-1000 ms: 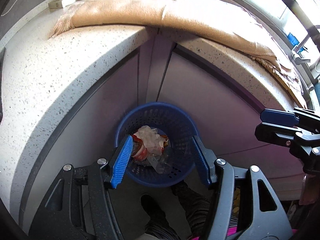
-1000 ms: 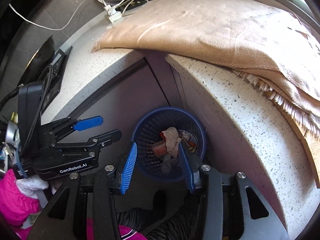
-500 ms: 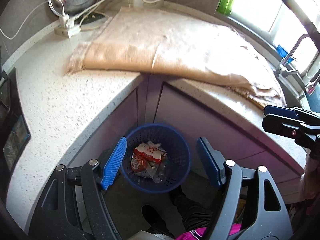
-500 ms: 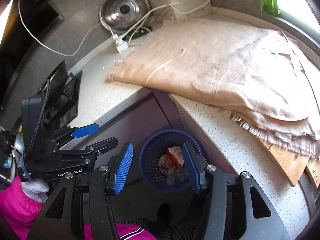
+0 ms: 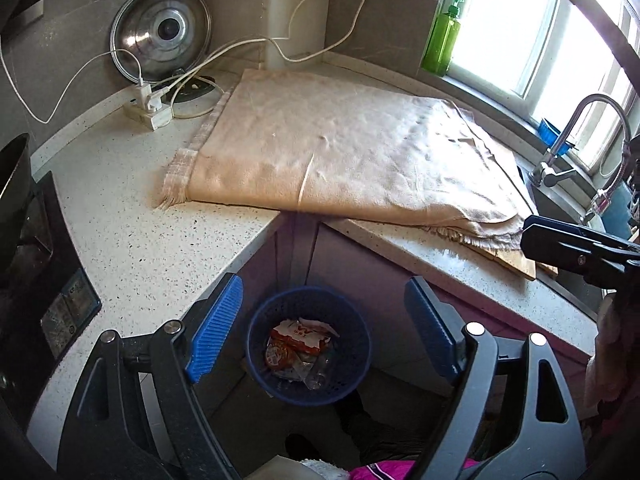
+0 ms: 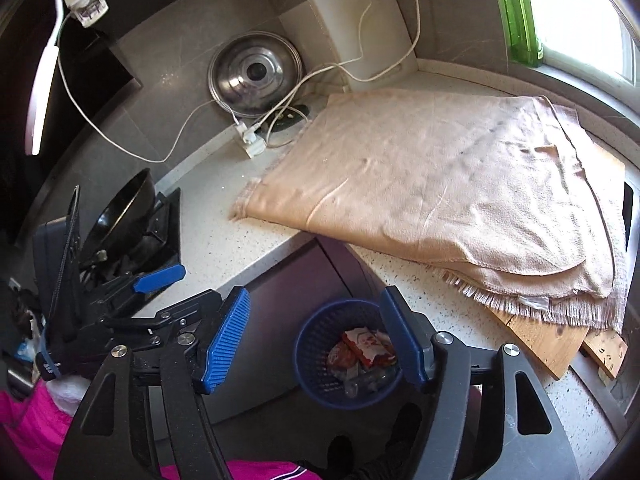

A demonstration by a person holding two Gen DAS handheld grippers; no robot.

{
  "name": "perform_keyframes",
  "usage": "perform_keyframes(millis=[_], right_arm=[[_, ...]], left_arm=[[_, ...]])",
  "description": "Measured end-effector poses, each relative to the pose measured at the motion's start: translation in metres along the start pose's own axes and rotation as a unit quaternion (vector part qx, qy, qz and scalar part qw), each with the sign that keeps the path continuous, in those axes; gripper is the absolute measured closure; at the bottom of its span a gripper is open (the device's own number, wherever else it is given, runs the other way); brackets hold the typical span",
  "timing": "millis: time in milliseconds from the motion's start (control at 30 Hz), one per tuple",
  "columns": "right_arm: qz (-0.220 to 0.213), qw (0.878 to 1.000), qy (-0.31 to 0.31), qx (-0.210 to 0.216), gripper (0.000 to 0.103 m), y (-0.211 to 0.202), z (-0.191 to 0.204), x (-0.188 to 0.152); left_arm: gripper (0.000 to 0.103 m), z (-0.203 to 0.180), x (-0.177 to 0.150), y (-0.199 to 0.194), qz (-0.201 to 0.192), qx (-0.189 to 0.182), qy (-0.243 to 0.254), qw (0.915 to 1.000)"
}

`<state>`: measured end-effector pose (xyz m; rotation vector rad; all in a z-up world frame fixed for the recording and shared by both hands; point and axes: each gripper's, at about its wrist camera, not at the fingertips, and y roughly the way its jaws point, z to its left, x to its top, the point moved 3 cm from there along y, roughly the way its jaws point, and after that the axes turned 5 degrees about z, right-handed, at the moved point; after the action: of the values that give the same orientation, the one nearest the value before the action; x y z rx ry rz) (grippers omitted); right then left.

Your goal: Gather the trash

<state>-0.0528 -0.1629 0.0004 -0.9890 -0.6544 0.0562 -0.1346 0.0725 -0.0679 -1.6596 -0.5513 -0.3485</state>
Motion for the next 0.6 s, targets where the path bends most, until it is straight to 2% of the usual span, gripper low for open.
perform_keyframes(millis=[167, 300, 600], right_arm=[[-0.019, 1.0, -0.002, -0.007, 0.035, -0.013, 0.004, 0.005], [-0.037, 0.999, -0.003, -0.019, 0.03, -0.022, 0.003, 0.009], [-0.057, 0.998, 0.004, -0.036, 0.029, -0.038, -0.011, 0.017]], left_arm=[[0.018, -0.019, 0.011, -0.018, -0.033, -0.003, 0.014, 0.9994], [0.018, -0.036, 0.021, -0.027, -0.049, -0.017, 0.02, 0.9984], [0.018, -0.068, 0.044, -0.037, -0.076, -0.021, 0.036, 0.9962]])
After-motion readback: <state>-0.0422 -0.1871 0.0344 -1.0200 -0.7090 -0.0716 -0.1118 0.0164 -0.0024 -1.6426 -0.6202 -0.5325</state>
